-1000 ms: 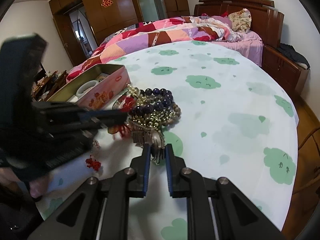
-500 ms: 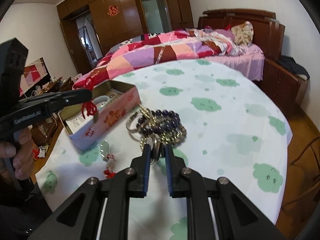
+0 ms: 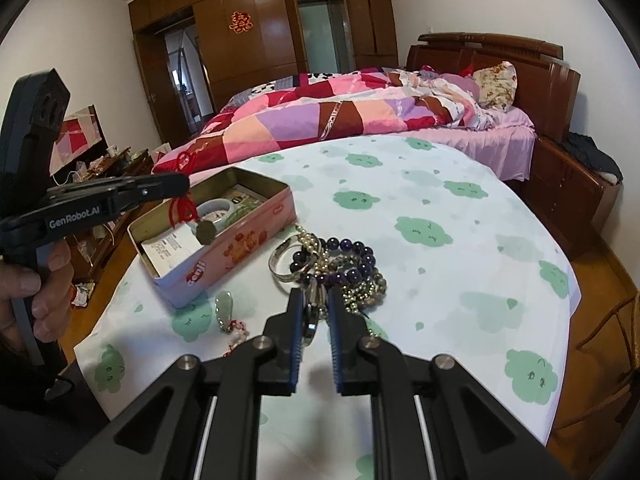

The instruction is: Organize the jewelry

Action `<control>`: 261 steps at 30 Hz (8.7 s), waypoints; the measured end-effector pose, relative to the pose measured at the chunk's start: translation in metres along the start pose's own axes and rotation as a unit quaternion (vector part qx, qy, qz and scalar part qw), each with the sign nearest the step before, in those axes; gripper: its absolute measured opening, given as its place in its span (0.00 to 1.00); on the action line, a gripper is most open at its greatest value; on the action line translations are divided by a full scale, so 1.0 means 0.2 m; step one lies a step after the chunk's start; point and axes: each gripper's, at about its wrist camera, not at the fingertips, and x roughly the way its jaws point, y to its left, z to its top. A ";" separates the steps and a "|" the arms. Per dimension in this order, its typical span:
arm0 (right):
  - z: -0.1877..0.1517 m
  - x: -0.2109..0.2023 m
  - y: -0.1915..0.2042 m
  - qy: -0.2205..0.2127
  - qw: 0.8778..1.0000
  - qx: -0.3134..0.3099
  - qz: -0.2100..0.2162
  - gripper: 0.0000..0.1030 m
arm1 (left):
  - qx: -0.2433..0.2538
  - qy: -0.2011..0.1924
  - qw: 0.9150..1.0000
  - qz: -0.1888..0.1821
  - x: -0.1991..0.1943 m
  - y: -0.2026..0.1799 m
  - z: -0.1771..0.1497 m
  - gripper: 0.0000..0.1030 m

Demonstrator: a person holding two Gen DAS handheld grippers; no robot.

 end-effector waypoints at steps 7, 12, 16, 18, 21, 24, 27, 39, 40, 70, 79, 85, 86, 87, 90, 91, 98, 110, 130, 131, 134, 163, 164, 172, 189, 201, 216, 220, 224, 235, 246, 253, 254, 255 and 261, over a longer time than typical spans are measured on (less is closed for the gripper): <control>0.02 0.01 0.02 0.007 1.000 -0.010 0.001 0.08 | -0.002 -0.003 1.000 0.004 -0.01 0.03 0.01 0.03; 0.00 0.08 -0.01 0.032 0.999 0.000 0.012 0.06 | -0.007 -0.002 1.000 0.005 -0.01 0.05 0.00 0.03; -0.01 0.08 0.02 0.037 0.999 -0.010 0.013 0.06 | -0.009 -0.002 1.000 0.006 -0.01 0.07 0.00 0.03; -0.02 0.10 0.01 0.048 0.999 -0.007 0.013 0.09 | -0.010 -0.003 1.000 0.006 -0.02 0.07 0.00 0.03; -0.03 0.15 0.01 0.065 0.998 -0.001 0.011 0.44 | -0.010 -0.001 1.000 0.008 -0.01 0.07 -0.01 0.03; -0.05 0.18 0.04 0.076 0.997 -0.009 0.020 0.48 | -0.013 0.003 1.000 0.009 0.01 0.08 -0.02 0.03; -0.07 0.23 0.08 0.093 0.995 -0.022 0.035 0.50 | -0.016 0.007 1.000 0.008 0.02 0.09 -0.03 0.03; -0.12 0.32 0.14 0.122 0.991 -0.055 0.010 0.39 | -0.017 0.010 1.000 0.007 0.03 0.09 -0.04 0.03; -0.12 0.32 0.14 0.120 0.991 -0.055 0.008 0.38 | -0.017 0.010 1.000 0.007 0.02 0.09 -0.04 0.03; 0.46 0.10 0.37 -0.018 0.995 -0.093 0.039 0.38 | -0.027 -0.042 0.997 0.062 -0.13 0.35 0.17 0.03; 0.59 0.16 0.54 -0.031 0.990 -0.123 0.064 0.38 | -0.040 -0.029 0.996 0.069 -0.07 0.42 0.14 0.03; 0.59 0.25 0.59 -0.026 0.989 -0.122 0.078 0.38 | -0.049 -0.017 0.996 0.077 -0.02 0.46 0.10 0.03; 0.59 0.26 0.60 -0.025 0.989 -0.121 0.079 0.38 | -0.050 -0.015 0.995 0.080 -0.01 0.47 0.09 0.03; 0.58 0.29 0.60 -0.021 0.989 -0.118 0.082 0.38 | -0.051 -0.012 0.995 0.083 0.00 0.47 0.08 0.03; 0.55 0.35 0.60 -0.013 0.990 -0.111 0.084 0.38 | -0.052 -0.004 0.995 0.086 0.03 0.49 0.06 0.03; 0.55 0.36 0.59 -0.010 0.990 -0.107 0.086 0.38 | -0.053 -0.001 0.995 0.086 0.05 0.49 0.05 0.03; 0.47 0.47 0.54 0.015 0.992 -0.078 0.098 0.38 | -0.058 0.023 0.994 0.089 0.13 0.52 -0.02 0.03; 0.38 0.60 0.46 0.063 0.993 -0.053 0.085 0.39 | -0.049 0.062 0.992 0.101 0.26 0.52 -0.11 0.05; 0.15 0.29 0.07 0.050 0.999 0.005 0.010 0.72 | -0.068 0.035 0.992 0.100 0.17 0.42 -0.11 0.75; 0.12 0.27 0.06 0.053 0.999 0.005 0.005 0.72 | -0.068 0.034 0.992 0.101 0.17 0.41 -0.12 0.75; 0.03 0.23 0.06 0.063 0.998 -0.003 0.005 0.72 | -0.068 0.037 0.991 0.108 0.17 0.36 -0.15 0.75; -0.04 0.22 0.04 0.038 0.999 0.005 0.012 0.08 | -0.012 0.035 0.995 0.088 0.18 0.09 -0.10 0.75; -0.03 0.21 0.01 0.031 0.999 0.014 0.009 0.08 | -0.008 0.033 0.996 0.082 0.18 0.07 -0.09 0.75; -0.04 0.19 -0.23 0.024 0.997 0.069 -0.032 0.08 | 0.046 0.041 0.997 0.054 0.31 -0.17 -0.03 0.75; -0.10 0.21 -0.32 0.033 0.995 0.086 -0.044 0.08 | 0.084 0.103 0.991 -0.016 0.52 -0.34 -0.14 0.01; -0.10 0.22 -0.32 0.034 0.995 0.085 -0.044 0.08 | 0.096 0.044 0.994 -0.015 0.29 -0.38 -0.15 0.00; -0.11 0.23 -0.33 0.039 0.995 0.087 -0.040 0.08 | 0.093 0.074 0.993 -0.018 0.41 -0.34 -0.19 0.52; -0.11 0.23 -0.33 0.039 0.995 0.086 -0.041 0.08 | 0.110 0.082 0.990 -0.013 0.46 -0.35 -0.20 0.47; -0.11 0.23 -0.33 0.040 0.995 0.087 -0.041 0.08 | 0.135 0.105 0.985 -0.010 0.52 -0.39 -0.23 0.33; -0.11 0.24 -0.32 0.036 0.995 0.085 -0.043 0.08 | 0.114 0.087 0.989 -0.026 0.37 -0.36 -0.23 0.02; -0.11 0.20 -0.29 0.012 0.996 0.069 -0.046 0.08 | 0.076 0.022 0.996 -0.029 0.12 -0.29 -0.14 0.02; -0.07 0.13 -0.26 -0.003 0.997 0.064 -0.040 0.08 | 0.067 -0.001 0.998 -0.021 0.04 -0.25 -0.10 0.02; -0.05 0.11 -0.25 -0.008 0.997 0.065 -0.038 0.08 | 0.066 -0.003 0.998 -0.020 0.03 -0.25 -0.10 0.02; -0.04 0.08 -0.24 -0.012 0.997 0.065 -0.035 0.08 | 0.064 -0.005 0.998 -0.020 0.02 -0.24 -0.10 0.02; 0.04 -0.02 -0.19 -0.038 0.997 0.057 -0.025 0.08 | 0.053 -0.017 0.998 -0.014 -0.02 -0.19 -0.07 0.02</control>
